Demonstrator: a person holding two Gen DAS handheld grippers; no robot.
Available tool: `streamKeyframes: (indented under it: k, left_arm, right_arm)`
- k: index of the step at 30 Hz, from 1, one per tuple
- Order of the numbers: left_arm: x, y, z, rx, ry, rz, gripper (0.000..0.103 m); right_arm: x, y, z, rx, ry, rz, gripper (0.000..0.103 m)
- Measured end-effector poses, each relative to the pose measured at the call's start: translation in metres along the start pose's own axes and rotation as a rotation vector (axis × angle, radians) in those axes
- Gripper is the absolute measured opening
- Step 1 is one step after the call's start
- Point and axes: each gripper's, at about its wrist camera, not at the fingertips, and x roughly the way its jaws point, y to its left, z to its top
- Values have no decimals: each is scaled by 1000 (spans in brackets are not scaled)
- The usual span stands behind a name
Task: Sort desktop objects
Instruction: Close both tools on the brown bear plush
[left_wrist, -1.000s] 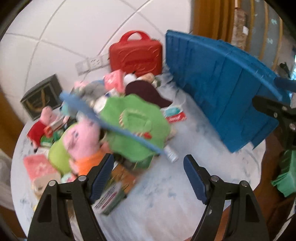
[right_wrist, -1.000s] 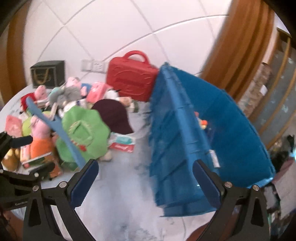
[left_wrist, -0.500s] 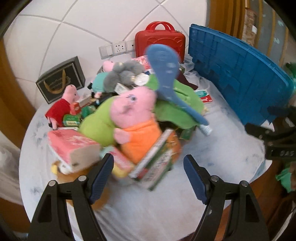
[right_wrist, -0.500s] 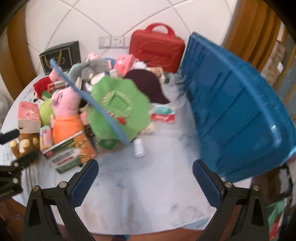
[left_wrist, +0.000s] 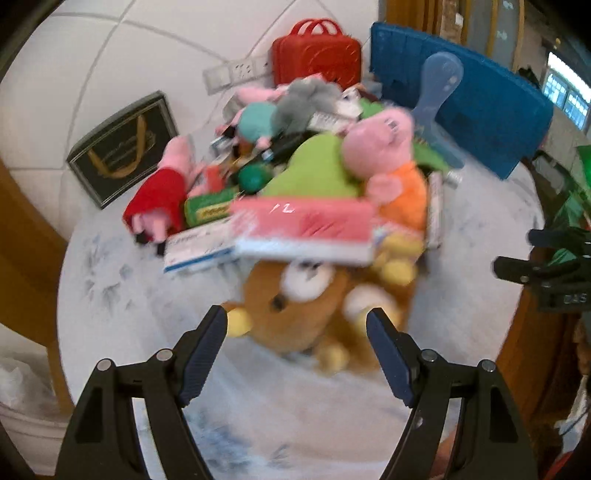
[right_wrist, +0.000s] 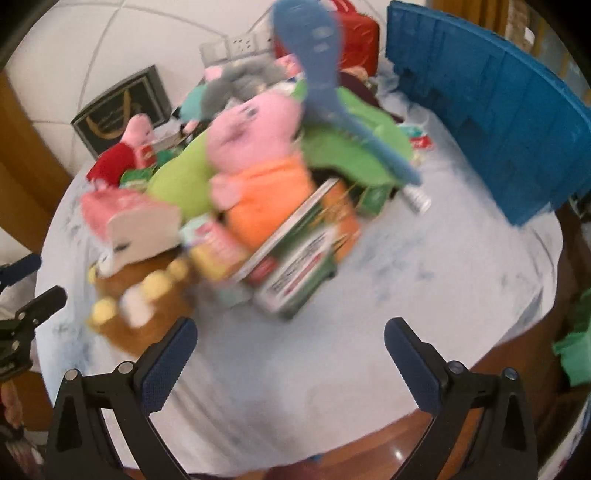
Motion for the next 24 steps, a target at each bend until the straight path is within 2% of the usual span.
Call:
streamKeyframes:
  k: [6, 9, 13, 18, 24]
  left_arm:
    - [21, 27, -30, -20, 69, -26, 77]
    - [39, 35, -41, 5, 123, -48, 77]
    - [49, 42, -38, 58, 114, -102, 77]
    - [65, 49, -22, 196, 84, -178, 77]
    - [94, 53, -10, 357, 69, -283, 77]
  right_arm:
    - [19, 35, -19, 19, 53, 25, 103]
    - [24, 52, -28, 46, 67, 25, 103]
    - [26, 71, -34, 103, 80, 28, 103]
    - [26, 93, -31, 203, 68, -11, 103]
    - [53, 120, -22, 341, 70, -61, 103]
